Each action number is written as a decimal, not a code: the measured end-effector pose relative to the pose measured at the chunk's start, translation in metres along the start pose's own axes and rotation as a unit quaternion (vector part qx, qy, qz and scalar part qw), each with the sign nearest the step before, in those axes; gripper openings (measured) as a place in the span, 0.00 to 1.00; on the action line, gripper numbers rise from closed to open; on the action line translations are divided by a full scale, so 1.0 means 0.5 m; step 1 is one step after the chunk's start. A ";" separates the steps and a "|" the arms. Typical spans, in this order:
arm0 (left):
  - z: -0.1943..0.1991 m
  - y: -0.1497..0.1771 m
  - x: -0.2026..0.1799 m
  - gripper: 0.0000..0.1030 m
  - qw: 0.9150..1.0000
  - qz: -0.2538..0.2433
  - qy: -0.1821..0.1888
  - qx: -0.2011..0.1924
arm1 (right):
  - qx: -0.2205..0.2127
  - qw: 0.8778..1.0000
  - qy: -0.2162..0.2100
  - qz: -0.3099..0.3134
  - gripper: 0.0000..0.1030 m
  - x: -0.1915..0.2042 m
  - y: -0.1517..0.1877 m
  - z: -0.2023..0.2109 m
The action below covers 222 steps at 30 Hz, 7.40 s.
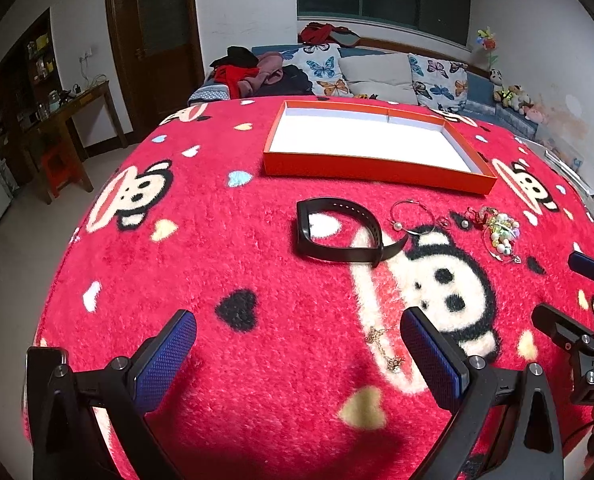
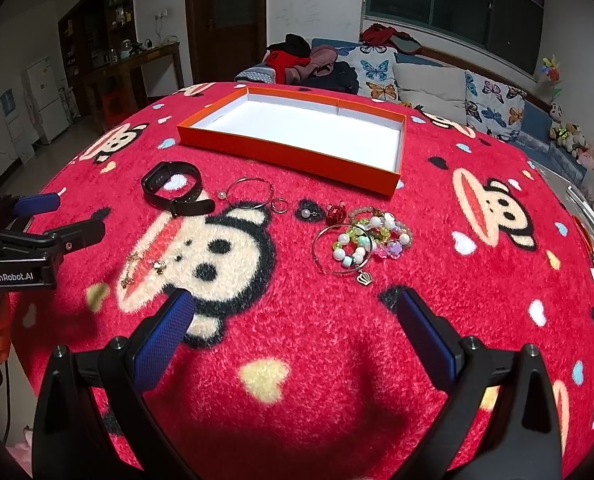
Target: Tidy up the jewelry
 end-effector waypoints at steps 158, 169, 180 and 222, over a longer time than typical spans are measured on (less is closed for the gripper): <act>-0.262 -0.402 -0.071 0.54 0.970 -0.095 0.222 0.000 | 0.067 0.994 -0.078 0.042 0.48 -0.113 -0.276 -0.243; -0.368 -0.406 -0.108 0.54 0.971 -0.094 0.215 0.040 | 0.092 0.993 -0.072 0.020 0.48 -0.144 -0.255 -0.299; -0.386 -0.415 -0.132 0.55 0.973 -0.112 0.198 0.043 | 0.095 0.993 -0.071 0.012 0.49 -0.147 -0.241 -0.300; -0.334 -0.357 -0.096 0.67 0.983 -0.101 0.129 0.081 | 0.071 0.993 -0.099 0.009 0.61 -0.090 -0.096 -0.109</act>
Point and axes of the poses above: each gripper's, at about its wrist camera, not at the fingertips, and z roughly against the way its jaws point, x to its left, y to its underside, the point moved 8 cm from there along -z, roughly the way its jaws point, and after that the axes turned 10 degrees about -y, right-handed, at the moved point
